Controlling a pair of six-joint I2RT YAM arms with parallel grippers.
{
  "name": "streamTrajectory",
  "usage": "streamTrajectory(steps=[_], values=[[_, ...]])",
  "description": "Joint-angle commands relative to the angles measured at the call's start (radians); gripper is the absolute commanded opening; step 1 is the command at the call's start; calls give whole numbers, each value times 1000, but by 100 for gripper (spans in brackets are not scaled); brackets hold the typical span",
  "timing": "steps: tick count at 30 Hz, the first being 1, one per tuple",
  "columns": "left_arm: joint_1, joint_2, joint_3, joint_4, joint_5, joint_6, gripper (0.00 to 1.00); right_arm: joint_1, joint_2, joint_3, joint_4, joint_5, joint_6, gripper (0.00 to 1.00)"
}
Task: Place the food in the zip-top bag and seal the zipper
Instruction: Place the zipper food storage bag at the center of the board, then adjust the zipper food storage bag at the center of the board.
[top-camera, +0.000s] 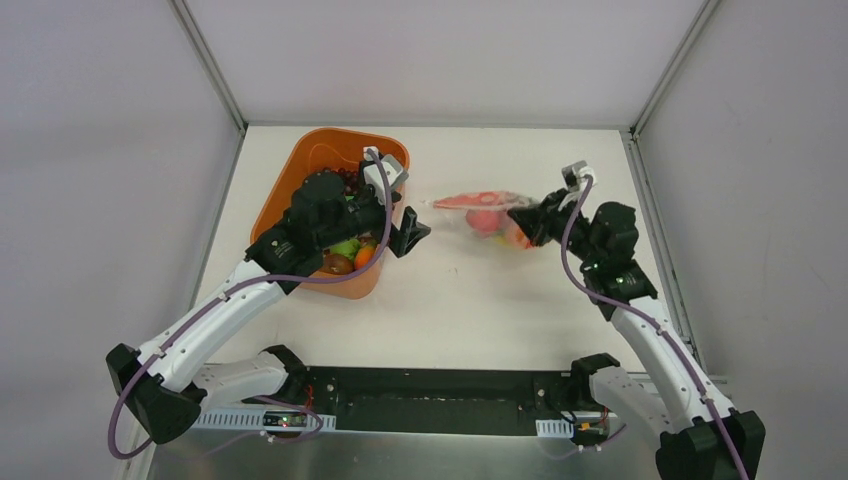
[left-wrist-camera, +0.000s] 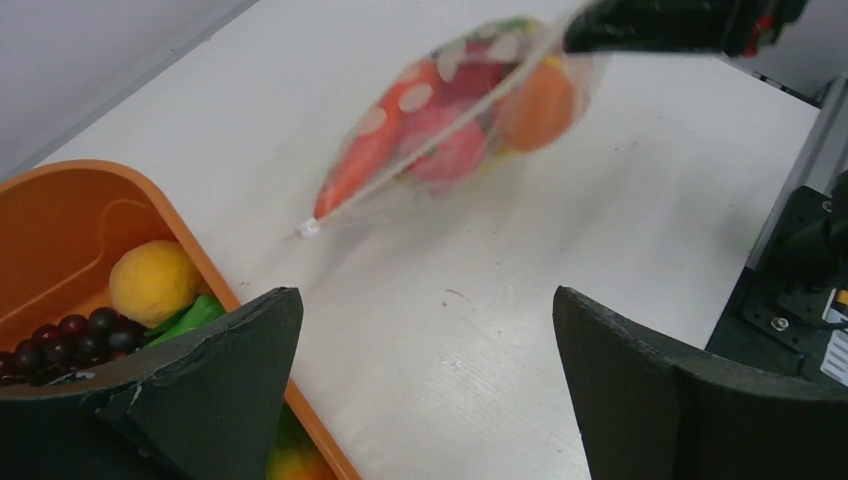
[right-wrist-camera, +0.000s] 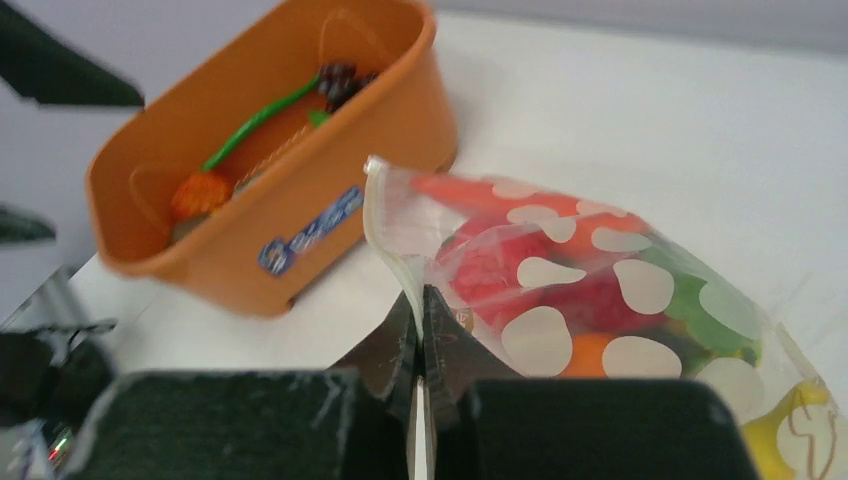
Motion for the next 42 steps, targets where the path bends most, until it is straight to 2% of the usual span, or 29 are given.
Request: streamTrajectory(steps=[1,6,10,13,14,16,18,20,23,25,27,30,33,35,37,42], values=[[10,-16,-12,27,-71,21,99,25,-87,-77,-80,-208,65,0],[10,17,20,7,-48,28,99,32,-125,-72,-203,-339,34,2],[10,27,24,15,-25,22,99,34,-134,-43,-193,-484,11,26],[10,23,22,7,-20,21,99,34,-125,2,-206,-577,18,52],[10,21,20,5,-22,25,99,33,-128,16,-206,-615,20,58],[10,10,13,-1,-30,29,99,34,-144,35,-206,-661,17,62],[10,-2,6,-3,-45,29,99,33,-176,32,-184,-611,32,67],[10,-7,3,-1,-53,31,99,34,-184,6,-157,-462,66,75],[11,-5,3,-4,-54,25,99,34,-114,2,-215,-168,117,76],[10,-2,6,-11,-48,22,99,33,-15,49,-309,72,210,76],[10,1,6,-15,-44,20,99,29,104,104,-414,240,320,73],[10,-2,0,-18,-42,17,99,18,294,171,-509,235,377,71],[10,-10,-6,-22,-47,14,99,19,441,213,-555,28,401,63],[10,-14,-9,-25,-59,7,99,31,491,204,-557,-12,399,63],[10,-15,-8,-38,-77,1,99,51,514,195,-578,15,371,63],[12,-40,-38,-24,-148,-51,99,93,556,207,-680,12,223,66]])
